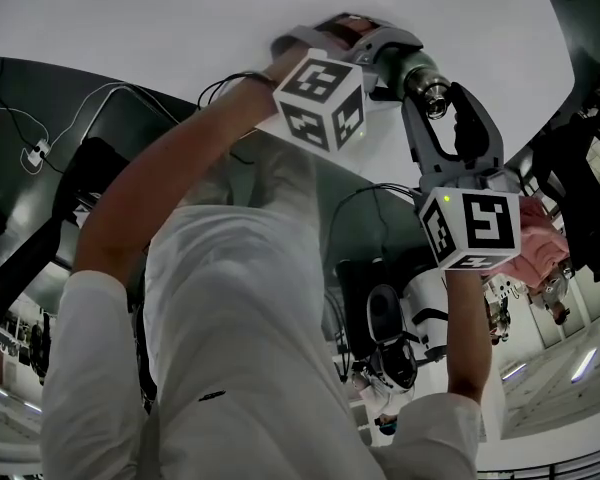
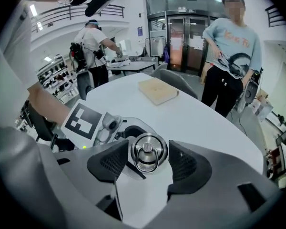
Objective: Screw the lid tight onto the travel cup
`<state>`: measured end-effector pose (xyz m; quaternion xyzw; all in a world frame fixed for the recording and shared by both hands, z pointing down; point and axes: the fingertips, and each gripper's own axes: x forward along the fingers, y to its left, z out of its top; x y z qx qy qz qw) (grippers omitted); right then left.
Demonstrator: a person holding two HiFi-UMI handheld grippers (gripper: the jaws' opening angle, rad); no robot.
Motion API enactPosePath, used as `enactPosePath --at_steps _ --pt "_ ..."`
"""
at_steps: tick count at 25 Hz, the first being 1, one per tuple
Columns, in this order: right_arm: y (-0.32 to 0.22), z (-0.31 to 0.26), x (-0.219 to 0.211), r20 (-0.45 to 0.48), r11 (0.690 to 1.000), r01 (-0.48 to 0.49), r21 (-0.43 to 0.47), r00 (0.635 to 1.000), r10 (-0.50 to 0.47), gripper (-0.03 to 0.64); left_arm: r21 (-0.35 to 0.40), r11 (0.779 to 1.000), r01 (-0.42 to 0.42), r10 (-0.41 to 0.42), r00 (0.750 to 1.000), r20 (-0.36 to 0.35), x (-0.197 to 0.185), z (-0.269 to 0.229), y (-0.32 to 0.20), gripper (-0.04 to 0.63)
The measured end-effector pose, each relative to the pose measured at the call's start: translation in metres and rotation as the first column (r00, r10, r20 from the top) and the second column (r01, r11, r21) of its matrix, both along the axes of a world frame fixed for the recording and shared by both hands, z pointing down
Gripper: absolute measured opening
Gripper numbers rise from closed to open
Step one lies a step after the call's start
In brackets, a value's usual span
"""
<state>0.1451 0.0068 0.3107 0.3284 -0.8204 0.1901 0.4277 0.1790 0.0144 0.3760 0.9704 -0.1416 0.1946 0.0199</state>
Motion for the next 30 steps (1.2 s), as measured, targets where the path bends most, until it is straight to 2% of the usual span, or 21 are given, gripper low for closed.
enactPosePath --at_steps 4,6,8,9,11,13,18,20,22,24,25,27,30 --pt "0.004 -0.010 -0.004 0.004 0.996 0.084 -0.001 0.996 -0.084 0.259 -0.002 1.000 -0.003 0.003 1.000 -0.003 0.000 0.001 0.001 0.345" --pt "0.004 -0.018 -0.006 -0.029 0.986 0.168 0.002 0.985 -0.168 0.259 -0.002 1.000 -0.006 0.006 1.000 -0.004 -0.001 0.001 0.001 0.345" --pt "0.006 -0.023 -0.006 -0.098 0.953 0.303 -0.019 0.948 -0.303 0.259 -0.003 1.000 -0.006 0.006 1.000 -0.003 -0.002 0.002 0.001 0.345" --pt "0.007 -0.024 -0.006 -0.141 0.924 0.381 -0.038 0.913 -0.382 0.259 -0.004 1.000 -0.006 0.006 1.000 -0.003 -0.002 0.002 0.000 0.345" --pt "0.008 -0.026 -0.005 -0.221 0.845 0.529 -0.073 0.818 -0.531 0.259 -0.005 1.000 -0.006 0.006 1.000 -0.002 -0.001 0.002 -0.001 0.345" --pt "0.010 -0.028 -0.005 -0.266 0.754 0.649 -0.099 0.713 -0.649 0.259 -0.006 1.000 -0.007 0.007 1.000 -0.002 0.000 0.001 0.000 0.345" --pt "0.017 -0.026 -0.006 -0.283 0.505 0.843 -0.187 0.446 -0.849 0.259 -0.007 1.000 -0.008 0.008 1.000 -0.005 0.000 0.000 0.000 0.345" --pt "0.019 -0.023 -0.005 -0.294 0.390 0.897 -0.207 0.323 -0.900 0.258 -0.009 1.000 -0.009 0.009 1.000 -0.008 0.002 0.000 0.001 0.345" --pt "0.022 -0.017 -0.003 -0.309 0.258 0.937 -0.235 0.180 -0.934 0.258 -0.007 1.000 -0.010 0.010 1.000 -0.008 0.001 0.001 0.000 0.345" --pt "0.025 -0.010 0.001 -0.333 0.129 0.955 -0.268 0.034 -0.942 0.259 -0.006 1.000 -0.016 0.016 1.000 -0.004 0.000 0.001 -0.001 0.345" --pt "0.027 -0.008 0.004 -0.343 0.076 0.956 -0.283 -0.027 -0.939 0.259 -0.007 1.000 -0.020 0.020 1.000 -0.003 0.000 0.000 -0.001 0.345" --pt "0.028 -0.003 0.006 -0.352 0.004 0.954 -0.301 -0.107 -0.930 0.259 -0.008 1.000 -0.024 0.024 1.000 -0.002 0.001 -0.001 -0.001 0.345" --pt "0.024 0.003 0.005 -0.363 -0.047 0.948 -0.314 -0.166 -0.917 0.258 -0.009 1.000 -0.027 0.027 1.000 0.000 0.001 -0.002 -0.003 0.345"
